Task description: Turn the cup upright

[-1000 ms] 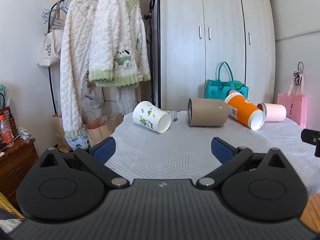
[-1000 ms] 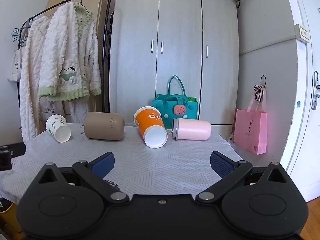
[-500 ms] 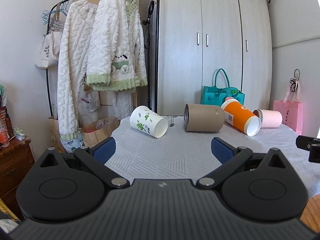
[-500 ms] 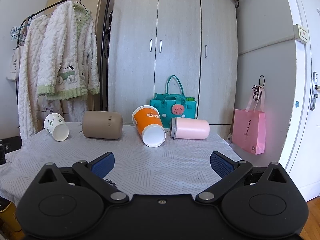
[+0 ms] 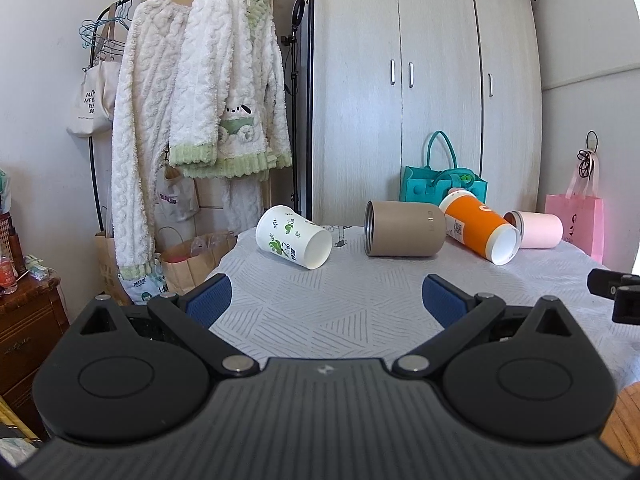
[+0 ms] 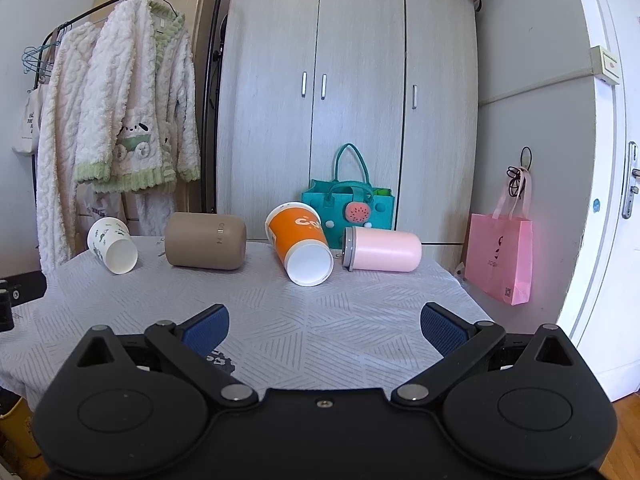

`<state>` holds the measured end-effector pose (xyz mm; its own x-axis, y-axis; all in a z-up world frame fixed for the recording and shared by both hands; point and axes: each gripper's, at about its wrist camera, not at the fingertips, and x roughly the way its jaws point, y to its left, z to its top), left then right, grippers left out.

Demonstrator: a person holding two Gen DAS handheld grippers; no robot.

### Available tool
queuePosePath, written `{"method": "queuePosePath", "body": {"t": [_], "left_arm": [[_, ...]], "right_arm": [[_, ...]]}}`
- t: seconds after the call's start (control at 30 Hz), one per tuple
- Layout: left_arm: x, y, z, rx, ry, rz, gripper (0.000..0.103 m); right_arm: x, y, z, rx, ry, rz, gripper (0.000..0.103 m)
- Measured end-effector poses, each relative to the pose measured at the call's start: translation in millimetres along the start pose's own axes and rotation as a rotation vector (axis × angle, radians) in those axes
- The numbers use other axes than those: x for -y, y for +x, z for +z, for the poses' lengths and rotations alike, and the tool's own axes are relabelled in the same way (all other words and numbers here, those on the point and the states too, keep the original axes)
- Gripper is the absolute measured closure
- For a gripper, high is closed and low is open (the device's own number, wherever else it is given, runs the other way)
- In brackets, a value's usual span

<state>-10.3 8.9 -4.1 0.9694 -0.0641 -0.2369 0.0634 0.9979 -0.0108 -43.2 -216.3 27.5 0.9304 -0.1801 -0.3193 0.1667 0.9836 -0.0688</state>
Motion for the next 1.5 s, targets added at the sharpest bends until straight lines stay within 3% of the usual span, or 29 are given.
{"method": "queuePosePath", "body": {"t": [0.4, 1.0, 1.2, 1.37, 1.5], "left_arm": [[1.1, 1.0, -5.1, -0.033, 0.002, 0.038, 0.000], [5.3, -2.1, -4.5, -0.046, 0.020, 0.027, 0.000], [3.0, 0.9, -2.9, -0.087, 0.023, 0.032, 0.000], [-0.6, 8.3, 3.6, -0.151, 0.013, 0.018, 0.000], [1.1, 19.8, 14.5, -0.207, 0.057, 0.103, 0.000]], "right_arm": [[-0.7, -1.8, -1.1, -0.002, -0.011, 0.003, 0.000], [1.5, -2.5, -5.0, -0.010, -0.013, 0.007, 0.000], [1.2, -2.1, -3.2, -0.010, -0.016, 0.002, 0.000], [3.5, 3.5, 2.9, -0.036, -0.014, 0.045, 0.000], [7.4, 6.6, 16.3, -0.059, -0.022, 0.131, 0.000]]}}
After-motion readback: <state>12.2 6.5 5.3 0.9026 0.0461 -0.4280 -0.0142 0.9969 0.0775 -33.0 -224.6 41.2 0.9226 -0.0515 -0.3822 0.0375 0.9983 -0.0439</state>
